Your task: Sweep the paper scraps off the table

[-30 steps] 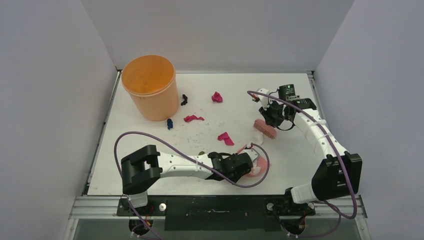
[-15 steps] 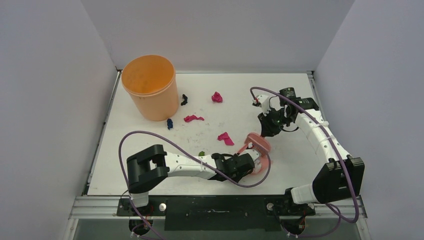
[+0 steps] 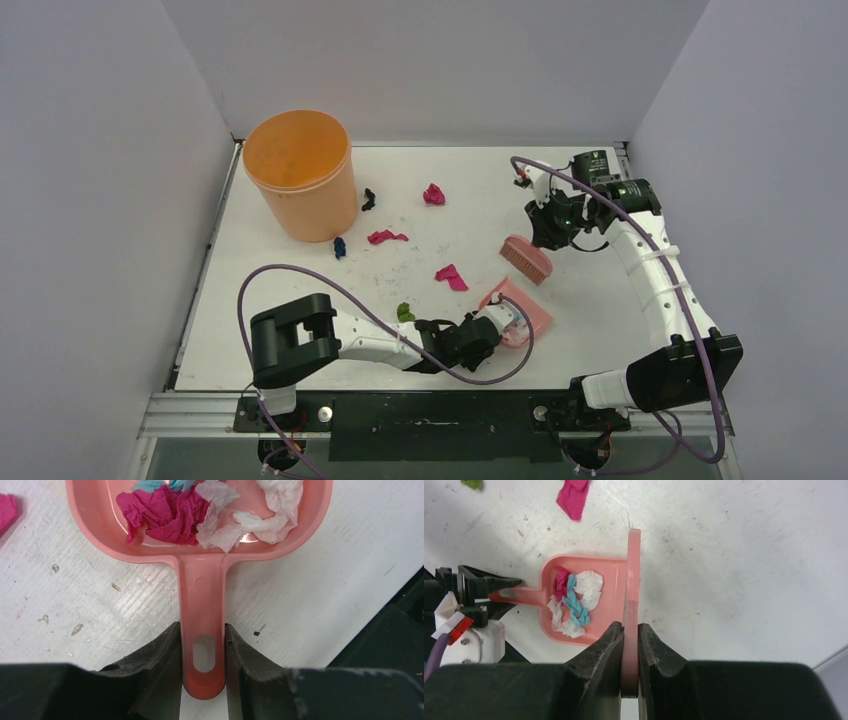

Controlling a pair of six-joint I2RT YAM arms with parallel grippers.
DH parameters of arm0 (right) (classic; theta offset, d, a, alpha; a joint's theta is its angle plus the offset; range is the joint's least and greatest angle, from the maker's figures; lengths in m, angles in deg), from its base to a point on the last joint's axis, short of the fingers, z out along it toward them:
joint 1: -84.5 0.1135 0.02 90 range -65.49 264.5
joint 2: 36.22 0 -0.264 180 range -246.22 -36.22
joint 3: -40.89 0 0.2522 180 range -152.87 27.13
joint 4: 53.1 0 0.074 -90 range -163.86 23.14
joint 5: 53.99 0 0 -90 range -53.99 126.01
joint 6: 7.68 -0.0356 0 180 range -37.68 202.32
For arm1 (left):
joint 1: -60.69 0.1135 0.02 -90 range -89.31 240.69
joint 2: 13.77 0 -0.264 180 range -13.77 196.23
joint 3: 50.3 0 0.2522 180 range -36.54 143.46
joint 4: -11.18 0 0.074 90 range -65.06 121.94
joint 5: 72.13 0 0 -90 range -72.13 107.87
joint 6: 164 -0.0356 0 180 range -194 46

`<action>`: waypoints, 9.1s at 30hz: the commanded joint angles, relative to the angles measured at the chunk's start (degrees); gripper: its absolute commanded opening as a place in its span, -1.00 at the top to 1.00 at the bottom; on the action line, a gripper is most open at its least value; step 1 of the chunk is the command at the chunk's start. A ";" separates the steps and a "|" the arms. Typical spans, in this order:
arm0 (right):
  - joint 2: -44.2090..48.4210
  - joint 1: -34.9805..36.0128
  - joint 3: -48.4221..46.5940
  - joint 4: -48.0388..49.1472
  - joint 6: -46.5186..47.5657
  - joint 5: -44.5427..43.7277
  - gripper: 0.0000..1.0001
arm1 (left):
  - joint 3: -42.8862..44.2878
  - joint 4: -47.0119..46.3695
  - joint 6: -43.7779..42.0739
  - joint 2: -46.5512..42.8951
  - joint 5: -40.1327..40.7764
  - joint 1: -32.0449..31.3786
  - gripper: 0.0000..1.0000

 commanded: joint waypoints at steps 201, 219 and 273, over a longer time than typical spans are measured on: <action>-10.10 21.82 4.27 19.59 -17.63 20.70 0.89 | 1.98 49.04 15.82 -18.13 -5.24 8.10 1.00; -7.79 18.31 -11.92 21.62 -9.02 -7.07 0.89 | -18.26 29.69 26.30 -37.62 6.73 6.70 1.00; -29.99 41.53 -14.23 23.20 -14.98 3.30 0.89 | -14.72 39.79 20.92 -29.34 -7.03 25.60 1.00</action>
